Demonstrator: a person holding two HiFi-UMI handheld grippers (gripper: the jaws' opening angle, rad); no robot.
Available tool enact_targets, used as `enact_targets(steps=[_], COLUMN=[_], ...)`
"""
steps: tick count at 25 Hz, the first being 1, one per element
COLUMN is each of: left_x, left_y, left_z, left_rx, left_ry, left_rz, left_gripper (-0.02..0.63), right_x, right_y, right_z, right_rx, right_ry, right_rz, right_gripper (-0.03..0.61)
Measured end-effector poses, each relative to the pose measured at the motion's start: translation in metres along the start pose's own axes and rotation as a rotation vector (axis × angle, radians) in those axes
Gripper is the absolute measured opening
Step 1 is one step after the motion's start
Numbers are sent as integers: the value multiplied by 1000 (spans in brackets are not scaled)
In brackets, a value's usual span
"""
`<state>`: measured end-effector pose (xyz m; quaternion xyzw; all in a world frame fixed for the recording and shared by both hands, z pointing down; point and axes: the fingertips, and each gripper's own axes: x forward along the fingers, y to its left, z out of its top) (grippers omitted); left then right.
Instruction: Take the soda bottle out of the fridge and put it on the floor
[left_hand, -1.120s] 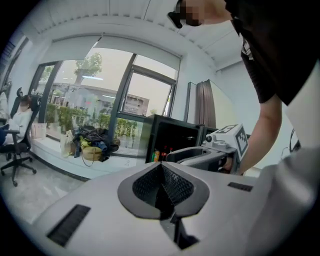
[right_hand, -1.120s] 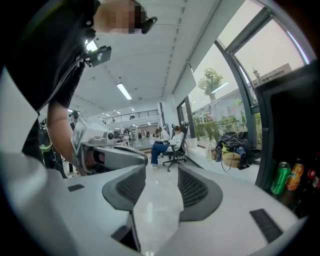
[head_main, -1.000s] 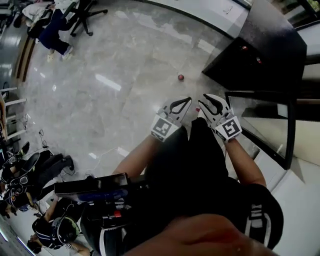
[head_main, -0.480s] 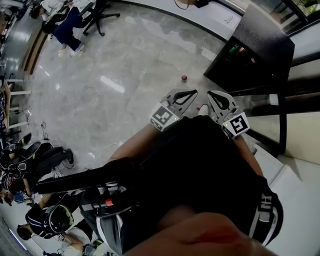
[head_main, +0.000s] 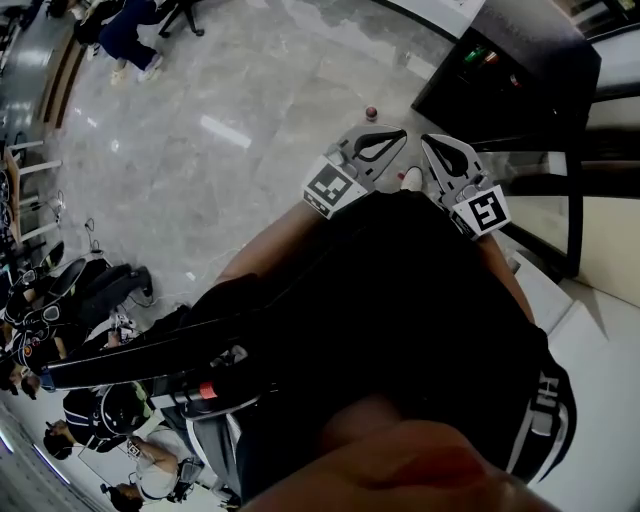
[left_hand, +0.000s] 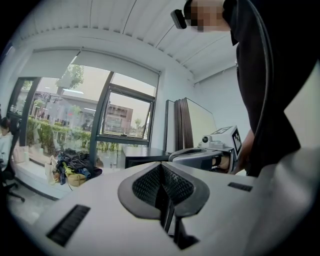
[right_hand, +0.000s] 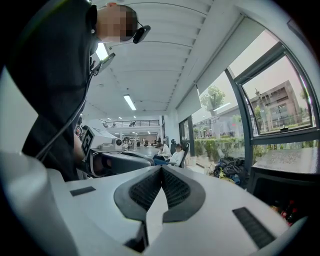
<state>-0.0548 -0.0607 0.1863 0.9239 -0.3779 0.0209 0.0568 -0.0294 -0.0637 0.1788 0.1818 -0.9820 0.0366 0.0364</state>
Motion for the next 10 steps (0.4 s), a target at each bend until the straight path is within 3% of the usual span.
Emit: enact_targets(steps=[10], left_x=[23], left_y=[2], left_z=[-31], left_rx=[-15], left_ry=[6], left_rz=[-11], left_gripper=[2], right_x=[-2], right_y=[-19], right_z=[-34], right_rx=[15], right_ry=[-24], right_rz=[-14], right_gripper=[11])
